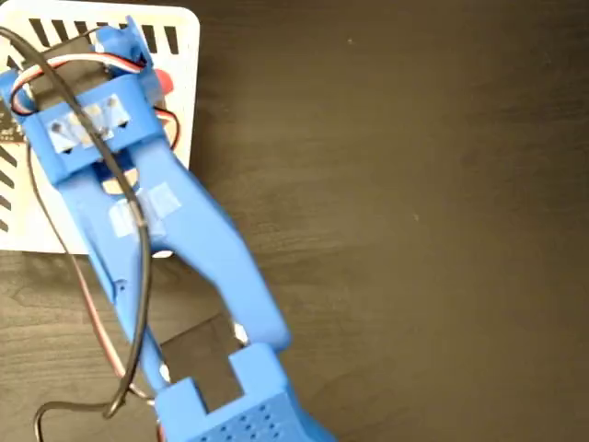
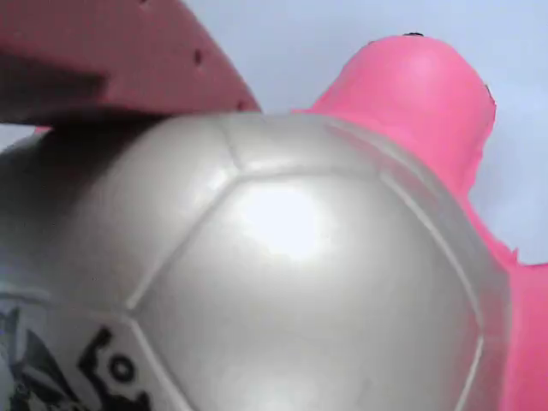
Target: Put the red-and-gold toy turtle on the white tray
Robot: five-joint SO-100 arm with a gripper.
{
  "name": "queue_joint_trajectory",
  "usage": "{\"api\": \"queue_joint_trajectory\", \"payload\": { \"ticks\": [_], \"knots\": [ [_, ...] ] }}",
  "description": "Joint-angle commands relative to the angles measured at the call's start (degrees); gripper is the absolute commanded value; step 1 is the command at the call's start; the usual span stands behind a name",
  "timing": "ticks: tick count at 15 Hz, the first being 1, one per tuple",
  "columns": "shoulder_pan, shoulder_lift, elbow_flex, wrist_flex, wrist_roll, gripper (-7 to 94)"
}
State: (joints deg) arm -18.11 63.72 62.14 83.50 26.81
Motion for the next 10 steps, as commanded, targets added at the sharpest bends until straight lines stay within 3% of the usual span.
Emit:
{"api": "queue_joint_trajectory", "payload": {
  "ticks": [1, 5, 10],
  "knots": [
    [-1.1, 2.5, -3.6, -0.1, 0.8, 30],
    [-2.8, 1.8, -3.0, 0.4, 1.3, 59],
    [-4.0, 1.8, -3.2, 0.7, 1.1, 59]
  ]
}}
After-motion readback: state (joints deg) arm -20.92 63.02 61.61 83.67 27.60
